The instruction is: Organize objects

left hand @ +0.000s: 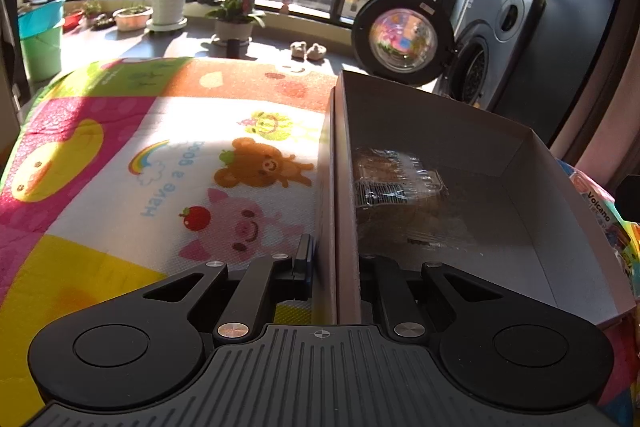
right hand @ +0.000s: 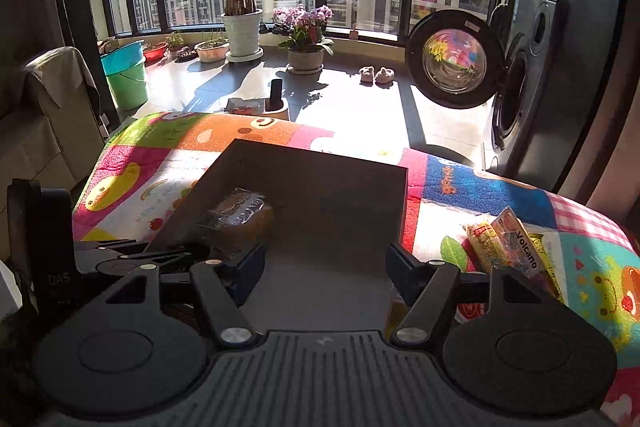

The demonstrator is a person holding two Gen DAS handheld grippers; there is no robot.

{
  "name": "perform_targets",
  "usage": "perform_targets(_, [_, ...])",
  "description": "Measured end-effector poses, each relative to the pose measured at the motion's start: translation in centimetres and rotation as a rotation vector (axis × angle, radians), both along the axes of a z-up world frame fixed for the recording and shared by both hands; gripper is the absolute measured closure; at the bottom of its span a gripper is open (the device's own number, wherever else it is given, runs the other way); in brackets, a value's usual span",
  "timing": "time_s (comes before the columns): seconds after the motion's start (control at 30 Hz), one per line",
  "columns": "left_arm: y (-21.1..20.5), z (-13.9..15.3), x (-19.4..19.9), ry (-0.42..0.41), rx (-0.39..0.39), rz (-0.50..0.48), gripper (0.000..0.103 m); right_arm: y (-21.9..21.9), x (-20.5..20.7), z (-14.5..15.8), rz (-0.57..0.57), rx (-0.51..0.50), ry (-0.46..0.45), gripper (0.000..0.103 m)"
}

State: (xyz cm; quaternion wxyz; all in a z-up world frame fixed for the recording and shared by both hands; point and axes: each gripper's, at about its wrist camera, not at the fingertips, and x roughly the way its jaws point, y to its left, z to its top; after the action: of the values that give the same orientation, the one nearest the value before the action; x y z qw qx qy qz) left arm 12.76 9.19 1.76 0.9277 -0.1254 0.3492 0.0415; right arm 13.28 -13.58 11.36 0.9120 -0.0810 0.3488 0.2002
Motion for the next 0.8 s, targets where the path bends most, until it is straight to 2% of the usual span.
perform_targets(0.1, [0.0, 0.0, 0.0, 0.000, -0.003, 0.002, 0.090, -2.4, -2.9, -1.6, 0.017, -0.073, -0.013, 0.030])
perform_targets(0.27, [0.0, 0.1, 0.1, 0.008, -0.003, 0.006, 0.090, -3.6, -5.4, -4.3, 0.068, -0.120, 0.017, 0.030])
perform_targets(0.47, [-0.1, 0.2, 0.7, 0.020, -0.006, 0.008, 0.090, -2.2, -4.0, -6.5, 0.058, -0.121, 0.009, 0.030])
perform_targets(0.63, [0.6, 0.1, 1.7, 0.024, -0.059, 0.020, 0.090, -1.6, -2.6, -6.9, 0.034, -0.116, -0.009, 0.030])
perform_targets(0.8, [0.1, -0.1, 1.6, 0.005, -0.038, 0.023, 0.091, -3.6, -4.2, -6.5, 0.003, -0.172, -0.046, 0.030])
